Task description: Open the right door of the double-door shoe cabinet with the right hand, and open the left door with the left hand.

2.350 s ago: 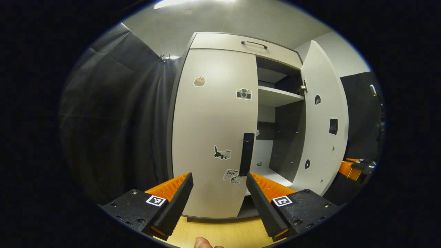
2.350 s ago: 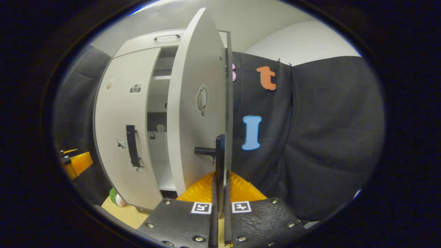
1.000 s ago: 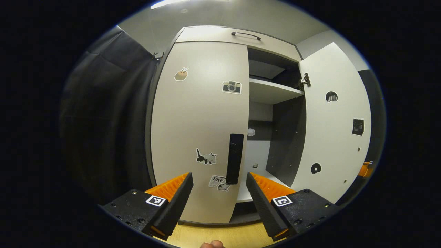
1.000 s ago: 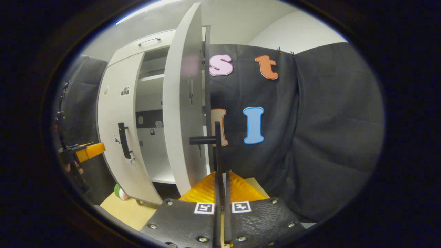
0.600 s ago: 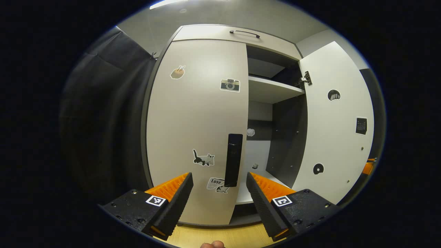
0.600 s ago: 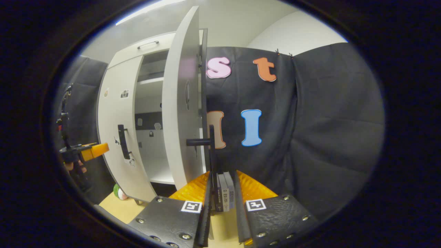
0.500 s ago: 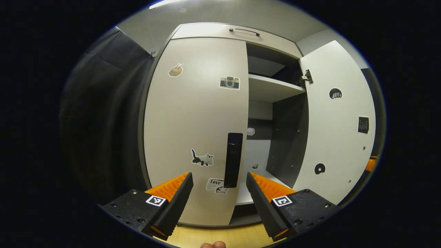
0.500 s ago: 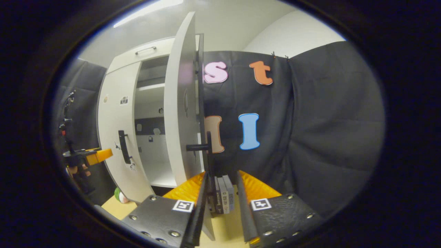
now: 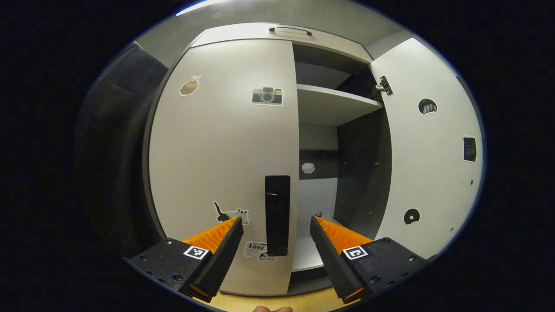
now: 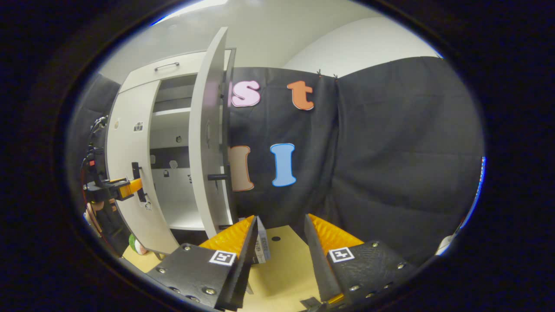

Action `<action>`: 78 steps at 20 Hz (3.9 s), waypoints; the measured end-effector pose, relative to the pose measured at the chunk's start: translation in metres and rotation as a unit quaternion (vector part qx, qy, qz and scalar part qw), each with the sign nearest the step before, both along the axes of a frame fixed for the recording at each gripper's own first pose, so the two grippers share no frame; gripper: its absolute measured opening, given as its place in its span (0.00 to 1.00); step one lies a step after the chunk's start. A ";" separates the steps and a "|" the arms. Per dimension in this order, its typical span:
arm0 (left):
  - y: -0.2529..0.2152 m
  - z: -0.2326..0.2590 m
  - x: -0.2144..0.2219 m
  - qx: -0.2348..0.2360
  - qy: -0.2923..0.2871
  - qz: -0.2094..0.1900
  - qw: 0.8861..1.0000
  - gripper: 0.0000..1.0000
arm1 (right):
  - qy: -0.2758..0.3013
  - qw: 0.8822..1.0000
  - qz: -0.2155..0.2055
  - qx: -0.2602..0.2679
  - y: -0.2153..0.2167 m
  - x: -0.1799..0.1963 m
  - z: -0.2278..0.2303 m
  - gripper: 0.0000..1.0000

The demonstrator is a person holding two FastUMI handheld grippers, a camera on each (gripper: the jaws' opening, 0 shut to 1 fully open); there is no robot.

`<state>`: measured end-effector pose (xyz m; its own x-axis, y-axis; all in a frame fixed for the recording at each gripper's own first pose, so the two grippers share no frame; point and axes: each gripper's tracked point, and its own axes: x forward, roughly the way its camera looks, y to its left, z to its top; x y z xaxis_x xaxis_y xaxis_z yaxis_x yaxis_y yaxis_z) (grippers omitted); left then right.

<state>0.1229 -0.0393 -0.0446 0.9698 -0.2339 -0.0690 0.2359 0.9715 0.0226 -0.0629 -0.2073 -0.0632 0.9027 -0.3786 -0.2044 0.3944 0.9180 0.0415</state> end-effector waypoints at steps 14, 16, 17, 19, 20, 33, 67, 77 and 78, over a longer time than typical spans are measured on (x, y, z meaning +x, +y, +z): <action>0.017 0.001 0.033 0.035 -0.027 0.063 0.997 0.96 | 0.017 0.996 -0.073 0.050 -0.008 -0.066 -0.033 0.57; 0.019 0.001 0.036 0.037 -0.027 0.067 0.997 0.96 | 0.019 0.995 -0.077 0.056 -0.009 -0.068 -0.037 0.57; 0.020 0.001 0.038 0.040 -0.028 0.069 0.996 0.96 | 0.021 0.995 -0.079 0.057 -0.009 -0.069 -0.039 0.64; 0.021 -0.002 0.042 0.044 -0.022 0.071 0.996 0.96 | 0.026 0.994 -0.084 0.059 -0.012 -0.072 -0.042 0.64; 0.023 -0.005 0.044 0.046 -0.016 0.074 0.996 0.96 | 0.028 0.994 -0.086 0.061 -0.012 -0.074 -0.044 0.64; -0.001 -0.012 0.043 0.046 -0.010 0.041 0.998 0.43 | 0.025 0.991 -0.103 0.082 -0.019 -0.082 -0.050 0.57; 0.069 -0.004 -0.075 0.010 0.024 -0.001 1.000 0.23 | 0.035 0.995 -0.003 0.094 0.022 -0.064 -0.052 0.57; 0.104 0.005 -0.098 0.016 0.021 0.042 0.999 0.17 | 0.043 0.994 0.048 0.092 0.042 -0.037 -0.061 0.57; 0.111 0.005 -0.100 0.017 0.020 0.050 0.998 0.17 | 0.044 0.993 0.053 0.091 0.045 -0.034 -0.062 0.57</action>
<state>0.0229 0.0716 -0.0401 0.9846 -0.1322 -0.1146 0.1385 0.9892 0.0486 -0.0964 -0.1627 -0.1252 0.9108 -0.2319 -0.3417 0.3057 0.9349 0.1804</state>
